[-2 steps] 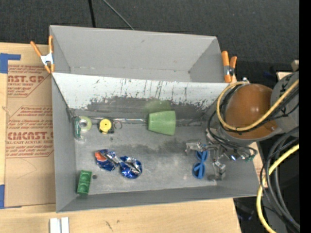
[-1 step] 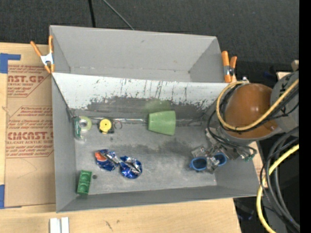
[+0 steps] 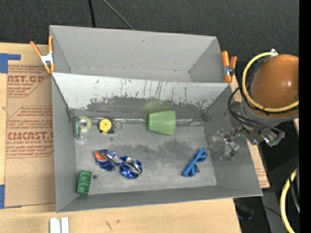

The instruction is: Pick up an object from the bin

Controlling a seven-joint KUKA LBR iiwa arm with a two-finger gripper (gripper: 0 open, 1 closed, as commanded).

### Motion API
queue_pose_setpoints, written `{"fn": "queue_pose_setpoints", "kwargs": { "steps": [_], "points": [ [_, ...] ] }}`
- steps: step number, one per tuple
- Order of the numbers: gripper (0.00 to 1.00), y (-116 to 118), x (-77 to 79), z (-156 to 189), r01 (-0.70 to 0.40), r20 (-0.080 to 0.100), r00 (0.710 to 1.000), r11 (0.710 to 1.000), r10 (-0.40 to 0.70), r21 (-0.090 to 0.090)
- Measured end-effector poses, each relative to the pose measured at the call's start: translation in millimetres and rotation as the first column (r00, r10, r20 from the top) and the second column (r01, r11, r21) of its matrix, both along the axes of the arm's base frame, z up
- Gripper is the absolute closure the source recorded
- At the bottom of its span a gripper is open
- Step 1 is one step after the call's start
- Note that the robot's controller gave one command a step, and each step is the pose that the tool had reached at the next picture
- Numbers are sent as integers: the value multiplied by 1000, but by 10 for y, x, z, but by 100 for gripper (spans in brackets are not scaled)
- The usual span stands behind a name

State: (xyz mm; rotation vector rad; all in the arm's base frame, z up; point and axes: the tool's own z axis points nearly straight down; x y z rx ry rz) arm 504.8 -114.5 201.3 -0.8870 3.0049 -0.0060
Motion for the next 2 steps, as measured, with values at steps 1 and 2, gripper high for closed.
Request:
{"fn": "queue_pose_setpoints", "kwargs": {
  "steps": [1,2],
  "points": [
    [0,6,-13,-45,-1,-7,1000,1000,1,3],
    [0,232,28,-1331,239,-15,971,971,-239,4]
  ]
}}
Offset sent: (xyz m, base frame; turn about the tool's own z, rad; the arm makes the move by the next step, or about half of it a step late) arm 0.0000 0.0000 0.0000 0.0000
